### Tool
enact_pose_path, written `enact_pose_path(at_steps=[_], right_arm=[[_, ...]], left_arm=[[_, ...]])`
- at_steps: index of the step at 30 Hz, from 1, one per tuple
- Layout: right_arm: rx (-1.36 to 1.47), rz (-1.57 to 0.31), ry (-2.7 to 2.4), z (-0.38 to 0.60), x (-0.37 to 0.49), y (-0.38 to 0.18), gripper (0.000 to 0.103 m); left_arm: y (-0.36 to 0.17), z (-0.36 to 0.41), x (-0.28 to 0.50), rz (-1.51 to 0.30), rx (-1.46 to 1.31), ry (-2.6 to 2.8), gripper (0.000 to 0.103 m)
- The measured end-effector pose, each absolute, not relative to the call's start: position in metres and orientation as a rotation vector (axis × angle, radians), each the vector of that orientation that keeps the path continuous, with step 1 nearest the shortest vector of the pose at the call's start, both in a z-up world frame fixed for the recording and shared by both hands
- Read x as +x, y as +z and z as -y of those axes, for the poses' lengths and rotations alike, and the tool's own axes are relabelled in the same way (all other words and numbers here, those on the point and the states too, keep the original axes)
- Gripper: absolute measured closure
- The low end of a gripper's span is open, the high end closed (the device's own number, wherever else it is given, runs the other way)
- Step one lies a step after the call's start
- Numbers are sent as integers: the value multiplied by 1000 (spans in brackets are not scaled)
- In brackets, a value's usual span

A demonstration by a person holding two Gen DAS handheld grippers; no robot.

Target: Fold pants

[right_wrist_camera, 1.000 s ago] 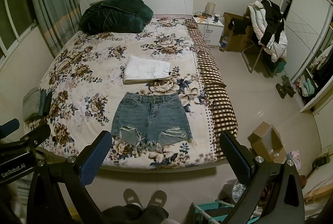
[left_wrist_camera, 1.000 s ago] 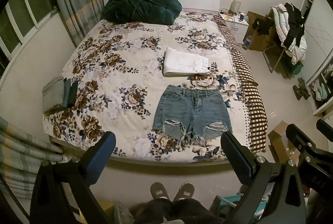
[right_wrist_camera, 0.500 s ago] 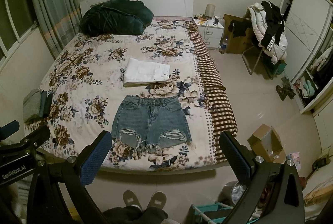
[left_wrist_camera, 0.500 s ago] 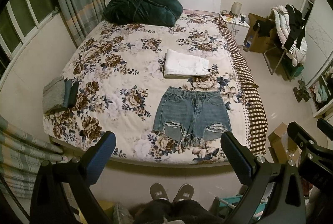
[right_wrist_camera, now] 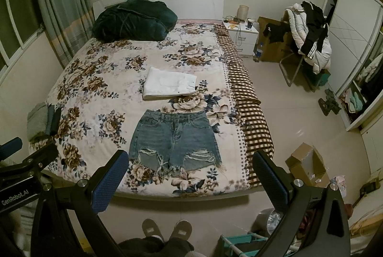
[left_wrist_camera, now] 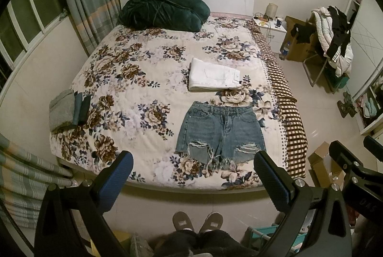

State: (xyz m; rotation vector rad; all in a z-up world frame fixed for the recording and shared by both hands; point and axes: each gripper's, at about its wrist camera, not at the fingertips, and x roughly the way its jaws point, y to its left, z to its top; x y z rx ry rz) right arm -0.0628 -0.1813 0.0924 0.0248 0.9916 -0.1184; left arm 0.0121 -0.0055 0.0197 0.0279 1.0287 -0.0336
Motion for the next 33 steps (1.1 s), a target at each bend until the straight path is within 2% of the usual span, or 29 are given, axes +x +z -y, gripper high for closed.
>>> enact_pose_path(at_steps=[26,33], right_arm=[[32,-992,-115,185,-63,95,0],[42,-1014,-145,182,-56,90,0]], left_arm=[[25,9,16,-1024,27,-35,0],[27,9,40,-1008,37,-27,0]])
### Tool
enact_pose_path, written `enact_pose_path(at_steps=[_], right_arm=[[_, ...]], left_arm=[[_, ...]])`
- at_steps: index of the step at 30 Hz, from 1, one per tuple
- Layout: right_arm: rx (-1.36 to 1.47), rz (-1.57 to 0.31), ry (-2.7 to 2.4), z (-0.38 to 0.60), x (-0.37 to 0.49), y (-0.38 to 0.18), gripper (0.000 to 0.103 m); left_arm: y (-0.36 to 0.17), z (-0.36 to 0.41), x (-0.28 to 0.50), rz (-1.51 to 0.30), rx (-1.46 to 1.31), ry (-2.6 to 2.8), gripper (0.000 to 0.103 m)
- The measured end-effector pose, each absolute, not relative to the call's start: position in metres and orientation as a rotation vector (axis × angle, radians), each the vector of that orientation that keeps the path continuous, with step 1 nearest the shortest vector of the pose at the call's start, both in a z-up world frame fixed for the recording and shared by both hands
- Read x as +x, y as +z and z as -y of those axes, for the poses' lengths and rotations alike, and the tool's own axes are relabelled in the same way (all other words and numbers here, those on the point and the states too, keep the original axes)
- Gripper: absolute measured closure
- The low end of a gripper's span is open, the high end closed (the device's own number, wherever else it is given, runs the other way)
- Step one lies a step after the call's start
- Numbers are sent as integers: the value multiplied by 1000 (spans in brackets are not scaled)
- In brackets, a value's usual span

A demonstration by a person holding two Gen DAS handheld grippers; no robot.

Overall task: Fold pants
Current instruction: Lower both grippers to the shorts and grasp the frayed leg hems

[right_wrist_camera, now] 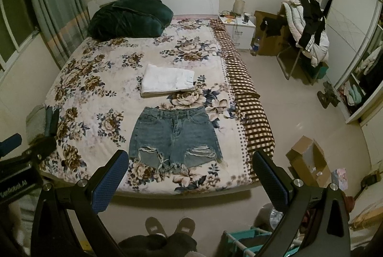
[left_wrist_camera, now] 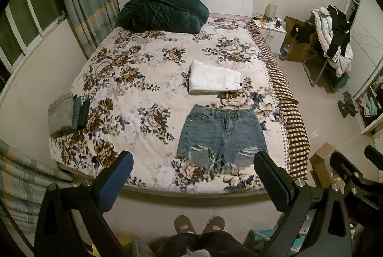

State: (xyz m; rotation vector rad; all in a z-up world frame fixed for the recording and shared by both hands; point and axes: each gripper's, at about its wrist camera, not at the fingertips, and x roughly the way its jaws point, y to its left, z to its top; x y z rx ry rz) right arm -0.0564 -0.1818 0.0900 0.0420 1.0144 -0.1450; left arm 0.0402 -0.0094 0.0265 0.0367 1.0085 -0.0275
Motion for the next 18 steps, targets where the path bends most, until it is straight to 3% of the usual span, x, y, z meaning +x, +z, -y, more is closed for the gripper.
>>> enact_pose_path(at_steps=[10,15,18], right_arm=[[120,-1067,-127,228,5,16,0],[200,-1151,-10,290,83,-68,0],[214,-1252,27,341,141,-142,0]], left_arm=[[-39,30,100,-997,126,64,0],[-107,73,143,-1057,162,143,0],[-176,119,174,-1141,175,174,0]])
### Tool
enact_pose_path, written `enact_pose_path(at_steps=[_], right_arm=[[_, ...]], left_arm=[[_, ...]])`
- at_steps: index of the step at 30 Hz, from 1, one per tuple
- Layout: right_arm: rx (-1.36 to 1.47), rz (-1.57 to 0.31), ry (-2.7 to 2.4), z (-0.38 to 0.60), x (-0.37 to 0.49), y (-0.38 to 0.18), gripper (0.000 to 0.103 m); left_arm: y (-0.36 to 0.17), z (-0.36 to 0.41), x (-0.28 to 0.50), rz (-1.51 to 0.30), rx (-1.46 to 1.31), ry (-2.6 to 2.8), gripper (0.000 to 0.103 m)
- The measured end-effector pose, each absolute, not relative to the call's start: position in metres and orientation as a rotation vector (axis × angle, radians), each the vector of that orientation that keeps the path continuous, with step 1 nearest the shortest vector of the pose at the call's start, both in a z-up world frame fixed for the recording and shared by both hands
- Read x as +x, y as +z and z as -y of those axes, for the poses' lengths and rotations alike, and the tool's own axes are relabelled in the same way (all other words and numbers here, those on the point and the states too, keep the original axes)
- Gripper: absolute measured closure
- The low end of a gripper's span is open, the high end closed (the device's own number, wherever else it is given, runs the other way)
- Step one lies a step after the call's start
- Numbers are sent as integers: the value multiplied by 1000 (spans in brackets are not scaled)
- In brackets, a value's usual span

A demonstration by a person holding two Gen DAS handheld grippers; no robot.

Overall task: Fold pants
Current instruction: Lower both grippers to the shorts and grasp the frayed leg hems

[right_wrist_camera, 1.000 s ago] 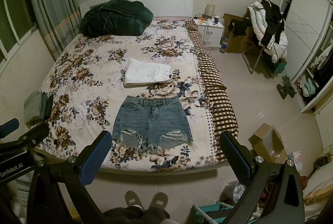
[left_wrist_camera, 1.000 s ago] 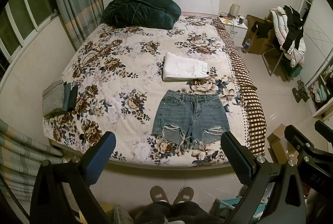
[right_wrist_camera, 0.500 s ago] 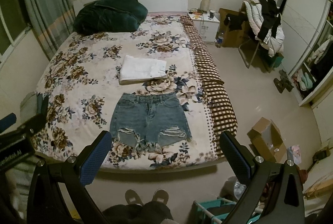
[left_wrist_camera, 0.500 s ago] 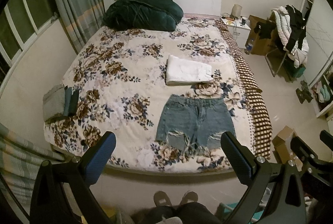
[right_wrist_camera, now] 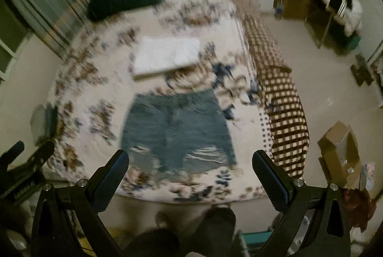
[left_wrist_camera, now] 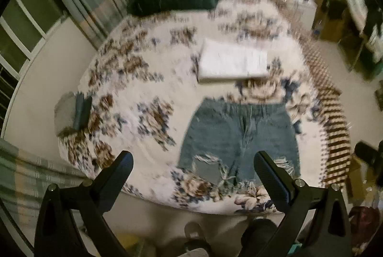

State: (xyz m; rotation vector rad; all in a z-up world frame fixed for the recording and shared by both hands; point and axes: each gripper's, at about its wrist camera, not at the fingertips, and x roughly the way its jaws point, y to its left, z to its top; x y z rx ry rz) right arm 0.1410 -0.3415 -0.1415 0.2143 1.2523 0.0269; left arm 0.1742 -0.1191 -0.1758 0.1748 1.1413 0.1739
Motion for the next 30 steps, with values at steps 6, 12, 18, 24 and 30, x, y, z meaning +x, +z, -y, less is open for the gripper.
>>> enact_pose_path(at_steps=[6,12,18,24,30], right_arm=[[219,-1389,70,436,229,-278,0],[190,-1441,91,503,275,-385,0],[202,-1497,208,512,290,-450,0],[309,-1545,387,478,328,-508,0],[393,-1605,459,424,373,-553,6]], left_arm=[[-325,222,205,-1320,156,106,0],[-466,313,207,-1464,185,51,0],[-555,337,207,-1570,157,68,25],[-531,318,200,-1481,-13,17,82],[-485,293,187,-1457,-83,1,98]])
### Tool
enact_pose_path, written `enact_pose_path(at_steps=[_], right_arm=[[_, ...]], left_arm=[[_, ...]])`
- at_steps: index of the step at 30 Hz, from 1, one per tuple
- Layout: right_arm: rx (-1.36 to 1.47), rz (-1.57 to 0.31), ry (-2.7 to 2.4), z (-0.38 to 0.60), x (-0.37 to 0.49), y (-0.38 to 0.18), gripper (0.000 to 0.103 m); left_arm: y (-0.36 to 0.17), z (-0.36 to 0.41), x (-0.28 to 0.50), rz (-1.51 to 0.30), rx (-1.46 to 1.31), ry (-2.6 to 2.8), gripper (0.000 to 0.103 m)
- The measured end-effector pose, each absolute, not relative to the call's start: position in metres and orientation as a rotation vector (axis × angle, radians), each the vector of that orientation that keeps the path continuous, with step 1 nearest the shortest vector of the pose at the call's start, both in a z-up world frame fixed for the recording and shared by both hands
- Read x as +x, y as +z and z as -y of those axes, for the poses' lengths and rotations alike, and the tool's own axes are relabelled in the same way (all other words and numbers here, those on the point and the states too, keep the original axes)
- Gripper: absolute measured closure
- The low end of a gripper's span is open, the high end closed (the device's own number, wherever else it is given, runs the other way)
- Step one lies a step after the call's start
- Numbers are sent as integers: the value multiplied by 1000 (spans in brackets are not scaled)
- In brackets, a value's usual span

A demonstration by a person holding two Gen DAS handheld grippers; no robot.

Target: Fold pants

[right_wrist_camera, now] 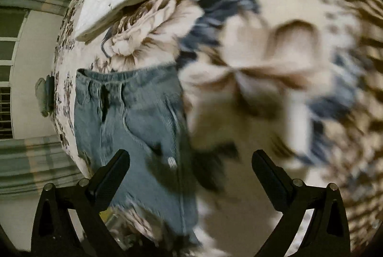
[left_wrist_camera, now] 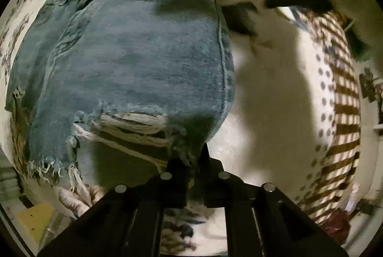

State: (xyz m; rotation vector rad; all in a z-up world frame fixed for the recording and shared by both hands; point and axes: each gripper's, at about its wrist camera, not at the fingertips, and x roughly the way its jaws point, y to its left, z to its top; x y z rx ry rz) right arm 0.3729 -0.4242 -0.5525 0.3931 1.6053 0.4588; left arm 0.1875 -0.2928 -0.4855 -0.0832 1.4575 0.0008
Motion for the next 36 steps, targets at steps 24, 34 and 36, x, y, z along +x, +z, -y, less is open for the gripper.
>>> enact_pose_path(at_steps=[24,34,36], right_arm=[[178,-1455,386,170,389,-396,94],[-47,-1542,338,-25,411,-465,94],[-102,-1562,336,-39,412,-482,94]], left_arm=[[-353,19,186,-1149,-431,125,99],[-435,-99,195,-1210,-531,233,94],[-455,-112,193,-1232,-558,253,94]])
